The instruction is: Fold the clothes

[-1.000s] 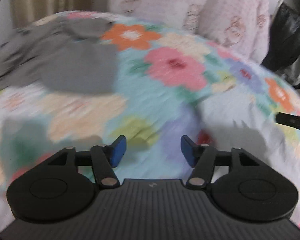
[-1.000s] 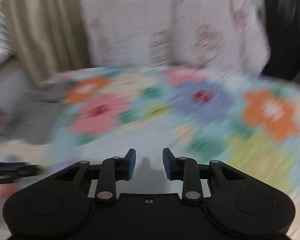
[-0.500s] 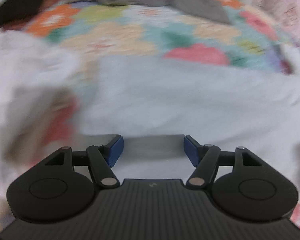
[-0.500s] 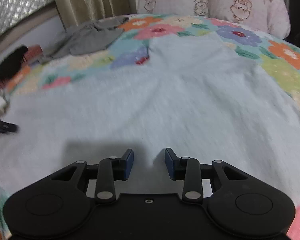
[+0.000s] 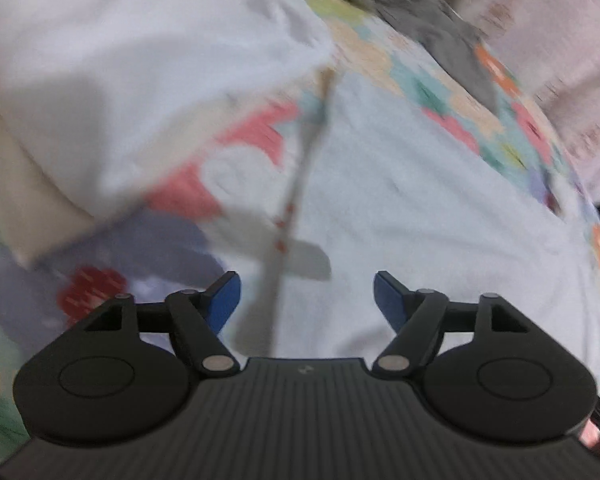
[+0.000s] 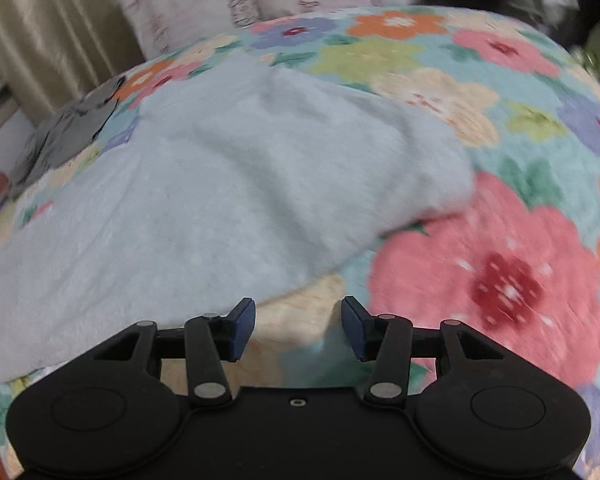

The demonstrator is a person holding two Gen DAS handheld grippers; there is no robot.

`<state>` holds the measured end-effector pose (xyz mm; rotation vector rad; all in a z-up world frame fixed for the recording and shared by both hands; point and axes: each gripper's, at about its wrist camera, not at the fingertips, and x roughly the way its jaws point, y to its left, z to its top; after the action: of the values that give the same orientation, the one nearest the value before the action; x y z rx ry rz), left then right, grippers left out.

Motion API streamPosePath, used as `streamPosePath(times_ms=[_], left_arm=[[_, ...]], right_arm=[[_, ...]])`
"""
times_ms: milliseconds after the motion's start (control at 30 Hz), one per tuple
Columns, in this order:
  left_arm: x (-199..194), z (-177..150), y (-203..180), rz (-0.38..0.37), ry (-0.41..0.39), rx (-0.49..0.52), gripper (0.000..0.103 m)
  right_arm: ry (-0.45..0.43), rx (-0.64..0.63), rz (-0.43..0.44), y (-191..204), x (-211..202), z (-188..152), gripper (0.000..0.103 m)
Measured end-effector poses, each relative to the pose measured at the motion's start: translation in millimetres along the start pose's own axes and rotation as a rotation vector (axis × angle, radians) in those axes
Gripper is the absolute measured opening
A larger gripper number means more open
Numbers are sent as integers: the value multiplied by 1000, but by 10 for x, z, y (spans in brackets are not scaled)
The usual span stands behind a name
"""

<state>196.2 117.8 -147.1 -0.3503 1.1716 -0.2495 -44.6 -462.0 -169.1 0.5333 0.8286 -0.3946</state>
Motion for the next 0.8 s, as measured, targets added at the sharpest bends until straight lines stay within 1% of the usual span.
streamPosePath(times_ms=[33, 67, 100, 133, 167, 200, 233, 300, 333, 367, 400, 433, 500, 533, 567, 633, 700, 733, 767, 800], left_arm=[[94, -13, -38, 12, 17, 15, 79], [197, -23, -80, 29, 34, 31, 77], [234, -26, -113, 44, 25, 49, 76], [218, -25, -153, 58, 2, 74, 62], [189, -28, -215, 91, -20, 124, 20], [186, -47, -289, 129, -20, 189, 9], [198, -70, -369, 159, -23, 244, 9], [222, -117, -512, 213, -34, 334, 9], [230, -139, -571, 241, -41, 368, 9], [238, -161, -629, 268, -47, 403, 9], [223, -149, -636, 275, -50, 405, 9], [205, -132, -633, 279, -52, 402, 9], [151, -131, -590, 287, -50, 393, 9], [141, -140, -574, 297, -44, 392, 9], [131, -149, -557, 307, -38, 391, 7], [133, -162, -528, 324, -24, 387, 7], [146, -152, -521, 332, -11, 380, 7], [119, -142, -535, 331, -14, 380, 8], [87, -132, -552, 330, -19, 380, 9], [24, -125, -583, 322, -30, 387, 9]], right_arm=[[-12, 30, 6, -61, -14, -5, 53], [-27, 66, 11, -129, -24, -6, 54], [-43, 102, 17, -196, -34, -7, 54], [-67, 149, 31, -280, -42, -1, 54], [-95, 193, 50, -358, -30, 16, 55], [-123, 234, 69, -429, -9, 39, 59], [-150, 274, 87, -500, 12, 61, 65], [-179, 351, 101, -649, 142, 165, 66], [-182, 376, 107, -703, 225, 234, 65], [-183, 381, 105, -722, 311, 337, 58], [-190, 364, 85, -720, 360, 429, 17], [-239, 309, 61, -654, 290, 480, 7], [-380, 166, 15, -456, 46, 549, 6], [-436, 65, -16, -312, -91, 558, 5], [-459, -2, -39, -224, -171, 553, 5], [-410, -39, -82, -260, -75, 560, 5], [-307, -44, -118, -356, 177, 573, 7], [-272, -38, -137, -390, 276, 548, 12], [-248, -28, -158, -415, 354, 508, 15], [-244, -29, -178, -417, 387, 466, 17]])
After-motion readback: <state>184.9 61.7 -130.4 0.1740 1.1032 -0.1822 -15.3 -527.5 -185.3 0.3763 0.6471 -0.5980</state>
